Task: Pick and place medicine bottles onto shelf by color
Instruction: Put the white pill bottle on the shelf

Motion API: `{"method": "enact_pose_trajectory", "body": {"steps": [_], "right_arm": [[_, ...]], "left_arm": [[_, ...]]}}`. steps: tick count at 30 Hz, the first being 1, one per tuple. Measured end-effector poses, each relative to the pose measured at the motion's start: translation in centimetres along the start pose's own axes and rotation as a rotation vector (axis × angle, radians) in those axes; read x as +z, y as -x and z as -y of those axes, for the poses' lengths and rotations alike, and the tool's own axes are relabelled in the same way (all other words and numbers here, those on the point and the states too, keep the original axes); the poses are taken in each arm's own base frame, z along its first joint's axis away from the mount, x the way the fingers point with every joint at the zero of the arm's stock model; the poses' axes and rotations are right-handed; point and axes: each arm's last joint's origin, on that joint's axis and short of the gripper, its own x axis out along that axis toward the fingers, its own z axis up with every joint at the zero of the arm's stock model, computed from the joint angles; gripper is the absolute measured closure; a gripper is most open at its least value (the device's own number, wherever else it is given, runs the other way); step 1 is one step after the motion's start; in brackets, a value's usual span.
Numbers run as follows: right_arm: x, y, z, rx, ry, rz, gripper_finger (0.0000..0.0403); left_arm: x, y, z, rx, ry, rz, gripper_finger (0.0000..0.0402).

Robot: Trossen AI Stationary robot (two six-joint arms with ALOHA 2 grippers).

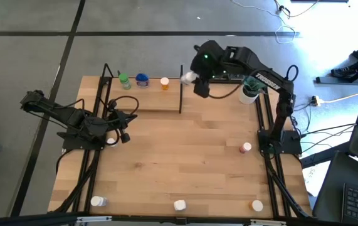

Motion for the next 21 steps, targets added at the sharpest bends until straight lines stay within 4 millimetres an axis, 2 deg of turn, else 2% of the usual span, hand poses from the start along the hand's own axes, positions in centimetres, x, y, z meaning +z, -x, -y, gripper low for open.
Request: {"method": "enact_pose_trajectory", "body": {"steps": [4, 10, 15, 21], "right_arm": [[1.0, -0.7, -1.4, 0.056, 0.031, 0.069, 0.0225], [2.6, -3.6, -2.6, 0.106, 0.107, 0.157, 0.0225], [3.3, -5.8, -2.9, 0.129, 0.115, 0.199, 0.0225], [3.4, -8.7, -3.0, 0.130, 0.131, 0.167, 0.0225]], "left_arm": [[0.0, 0.0, 0.0, 0.000, 0.004, 0.000, 0.0401], [0.0, 0.0, 0.0, 0.003, 0.006, 0.001, 0.0401], [0.0, 0.1, -0.2, 0.013, 0.016, 0.007, 0.0401], [0.2, 0.6, -0.9, 0.032, 0.047, 0.033, 0.0401]]}}
